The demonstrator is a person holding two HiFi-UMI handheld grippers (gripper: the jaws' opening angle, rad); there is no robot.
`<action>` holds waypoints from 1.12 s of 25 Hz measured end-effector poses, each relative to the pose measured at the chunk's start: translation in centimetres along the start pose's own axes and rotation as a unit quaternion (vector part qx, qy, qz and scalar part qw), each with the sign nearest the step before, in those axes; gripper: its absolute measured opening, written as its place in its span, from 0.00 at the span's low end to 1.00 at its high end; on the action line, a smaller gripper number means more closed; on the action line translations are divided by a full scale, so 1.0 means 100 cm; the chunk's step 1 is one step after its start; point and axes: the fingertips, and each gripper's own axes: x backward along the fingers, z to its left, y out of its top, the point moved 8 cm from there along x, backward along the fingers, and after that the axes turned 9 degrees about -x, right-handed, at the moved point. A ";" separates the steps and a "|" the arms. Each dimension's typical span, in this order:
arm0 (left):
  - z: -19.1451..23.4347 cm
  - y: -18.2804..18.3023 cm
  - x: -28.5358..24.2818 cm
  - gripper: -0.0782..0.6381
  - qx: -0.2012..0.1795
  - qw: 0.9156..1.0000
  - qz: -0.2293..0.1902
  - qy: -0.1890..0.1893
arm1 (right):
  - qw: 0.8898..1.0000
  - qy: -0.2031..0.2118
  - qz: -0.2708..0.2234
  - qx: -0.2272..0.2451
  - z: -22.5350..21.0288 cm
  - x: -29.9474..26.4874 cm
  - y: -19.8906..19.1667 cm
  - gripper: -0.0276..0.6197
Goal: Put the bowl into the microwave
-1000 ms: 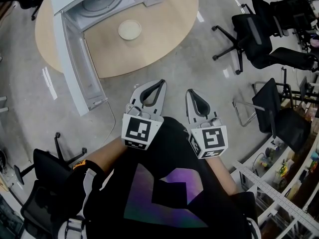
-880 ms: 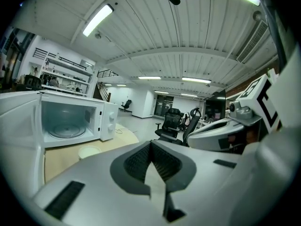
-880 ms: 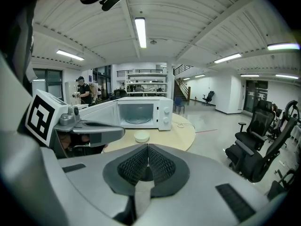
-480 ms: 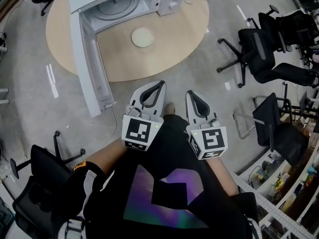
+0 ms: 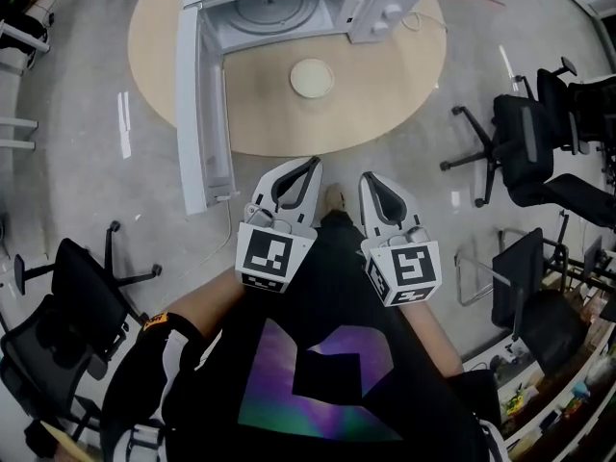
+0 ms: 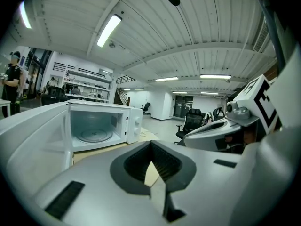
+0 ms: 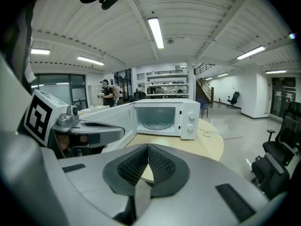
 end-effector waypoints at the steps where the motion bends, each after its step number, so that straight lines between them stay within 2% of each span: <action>1: 0.000 0.001 -0.001 0.17 0.000 1.000 0.002 0.009 | 1.000 0.011 0.000 0.002 -0.002 -0.004 0.002 0.07; 12: -0.007 0.014 -0.022 0.17 -0.011 0.995 0.028 0.092 | 0.995 0.096 -0.003 0.012 -0.038 -0.029 0.022 0.07; 18: -0.015 0.015 -0.027 0.17 -0.001 0.992 0.035 0.124 | 0.990 0.138 -0.003 0.013 -0.049 -0.037 0.025 0.07; 28: -0.032 0.017 -0.038 0.17 -0.004 0.984 0.053 0.167 | 0.983 0.181 -0.001 0.006 -0.071 -0.041 0.025 0.07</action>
